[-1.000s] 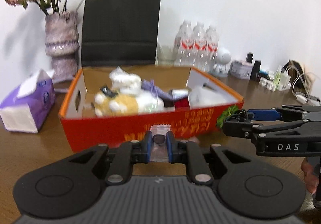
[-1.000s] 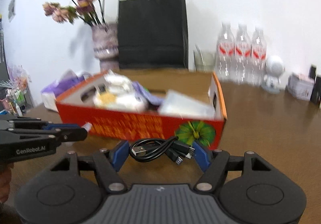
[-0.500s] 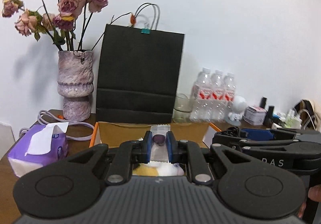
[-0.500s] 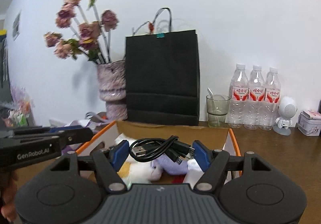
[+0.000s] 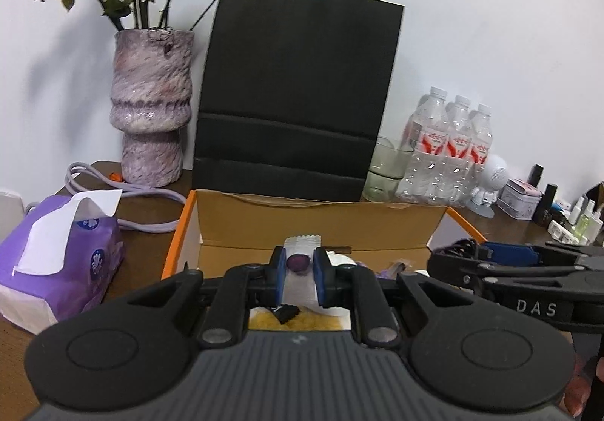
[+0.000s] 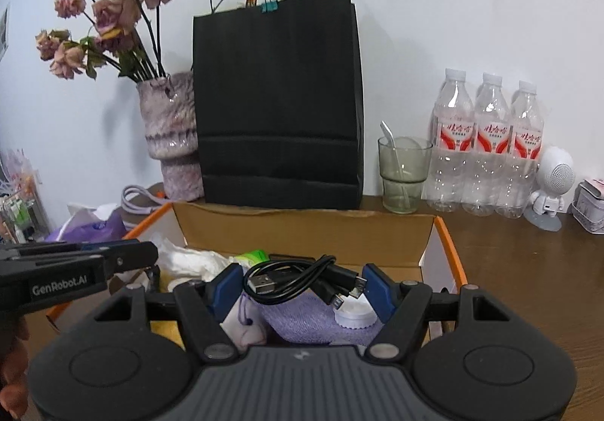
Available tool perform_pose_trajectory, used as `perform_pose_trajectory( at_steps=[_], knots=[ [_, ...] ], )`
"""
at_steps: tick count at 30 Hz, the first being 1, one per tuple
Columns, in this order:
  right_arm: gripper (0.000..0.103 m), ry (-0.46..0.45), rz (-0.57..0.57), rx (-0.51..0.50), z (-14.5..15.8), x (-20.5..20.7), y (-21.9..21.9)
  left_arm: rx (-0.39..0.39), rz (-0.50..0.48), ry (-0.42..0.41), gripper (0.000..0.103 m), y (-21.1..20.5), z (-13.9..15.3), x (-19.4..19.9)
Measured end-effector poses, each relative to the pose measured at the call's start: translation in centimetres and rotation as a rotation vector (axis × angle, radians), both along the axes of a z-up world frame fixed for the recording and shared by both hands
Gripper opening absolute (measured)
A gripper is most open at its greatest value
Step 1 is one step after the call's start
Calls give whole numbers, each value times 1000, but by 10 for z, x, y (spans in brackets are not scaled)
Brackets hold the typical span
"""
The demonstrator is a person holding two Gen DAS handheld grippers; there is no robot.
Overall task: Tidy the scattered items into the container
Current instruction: 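Lower wrapper and USB cable into the box and open both tools, then withdraw both tools and close right tool on small clear wrapper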
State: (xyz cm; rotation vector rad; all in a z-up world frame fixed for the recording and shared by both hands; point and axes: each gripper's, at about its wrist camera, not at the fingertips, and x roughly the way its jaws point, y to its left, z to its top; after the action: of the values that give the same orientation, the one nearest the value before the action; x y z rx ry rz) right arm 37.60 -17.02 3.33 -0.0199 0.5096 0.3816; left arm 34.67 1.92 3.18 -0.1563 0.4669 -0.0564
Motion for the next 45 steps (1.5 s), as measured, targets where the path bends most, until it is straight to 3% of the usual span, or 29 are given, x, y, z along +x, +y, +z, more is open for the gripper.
perform_pose_trajectory(
  at_steps=[1,2,3,4,6,9,31,45],
  knots=[
    [70,3,0,-3,-1,0,0,-2,16,-1,32,1,0,-1],
    [78,6,1,-7,-1,1,0,0,32,-1,74,1,0,-1],
    [98,9,1,-11,-1,1,0,6,53,0,95,1,1,-2],
    [103,12,-2,-16,-1,1,0,24,94,-2,103,1,1,-3],
    [103,16,-8,-20,0,0,-1,53,122,1,103,2,3,-3],
    [103,21,-35,-37,1,0,-2,21,107,7,103,4,4,-5],
    [103,22,-46,-48,2,-3,-2,29,101,13,103,-2,6,-7],
    [103,4,-61,-41,6,-63,-17,13,119,8,103,2,5,-66]
  ],
)
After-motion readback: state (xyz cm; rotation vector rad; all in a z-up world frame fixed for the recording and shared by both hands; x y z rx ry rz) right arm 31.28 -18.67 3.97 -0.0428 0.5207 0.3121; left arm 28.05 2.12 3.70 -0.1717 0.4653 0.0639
